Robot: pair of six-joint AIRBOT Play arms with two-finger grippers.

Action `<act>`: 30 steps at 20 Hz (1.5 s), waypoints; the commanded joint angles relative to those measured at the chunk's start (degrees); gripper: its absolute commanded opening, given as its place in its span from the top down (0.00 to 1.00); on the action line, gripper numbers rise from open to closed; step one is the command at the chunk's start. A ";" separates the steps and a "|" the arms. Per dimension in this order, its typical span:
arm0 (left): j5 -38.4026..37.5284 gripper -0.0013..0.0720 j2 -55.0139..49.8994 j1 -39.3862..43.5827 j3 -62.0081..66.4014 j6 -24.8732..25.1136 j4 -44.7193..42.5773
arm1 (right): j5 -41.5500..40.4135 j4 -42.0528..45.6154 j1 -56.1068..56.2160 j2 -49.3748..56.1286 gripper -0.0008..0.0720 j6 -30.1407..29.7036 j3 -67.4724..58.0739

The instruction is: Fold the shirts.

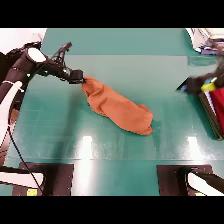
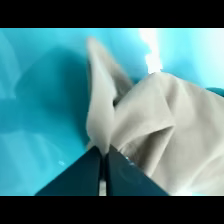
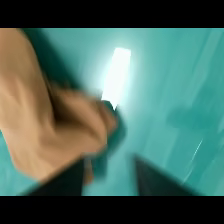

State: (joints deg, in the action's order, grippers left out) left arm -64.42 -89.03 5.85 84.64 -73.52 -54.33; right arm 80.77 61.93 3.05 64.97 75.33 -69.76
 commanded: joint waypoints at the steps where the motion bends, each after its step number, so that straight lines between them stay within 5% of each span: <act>1: -1.14 0.94 1.84 -0.24 1.84 0.04 -2.71 | -7.78 -5.31 0.66 1.09 0.43 0.74 17.05; 7: -2.60 0.94 1.79 -0.24 1.62 0.02 -2.71 | -11.82 -26.56 1.53 14.16 0.43 -3.50 24.35; 11: -3.26 0.94 1.79 -0.24 1.62 0.00 -2.71 | -11.43 -27.74 5.01 20.06 0.43 -3.63 20.68; 12: -3.72 0.94 1.79 -0.24 1.62 0.00 -2.71 | -11.32 -27.56 5.88 20.98 0.51 -3.63 19.47; 14: -4.72 0.95 1.99 -0.24 1.64 -0.07 -2.73 | -11.72 -27.32 7.06 21.66 0.96 -5.31 17.18; 21: 4.37 0.95 19.96 -0.26 3.32 -1.44 -11.58 | -12.48 -21.88 2.32 7.96 0.97 -5.70 0.92; 30: 8.41 0.95 39.43 -0.24 21.55 -1.51 -11.23 | -14.60 -13.70 -1.14 -11.08 0.97 -5.73 -23.45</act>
State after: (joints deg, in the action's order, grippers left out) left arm -57.04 -53.95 5.65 100.60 -74.94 -65.30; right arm 66.98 44.71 2.39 58.92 69.60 -87.29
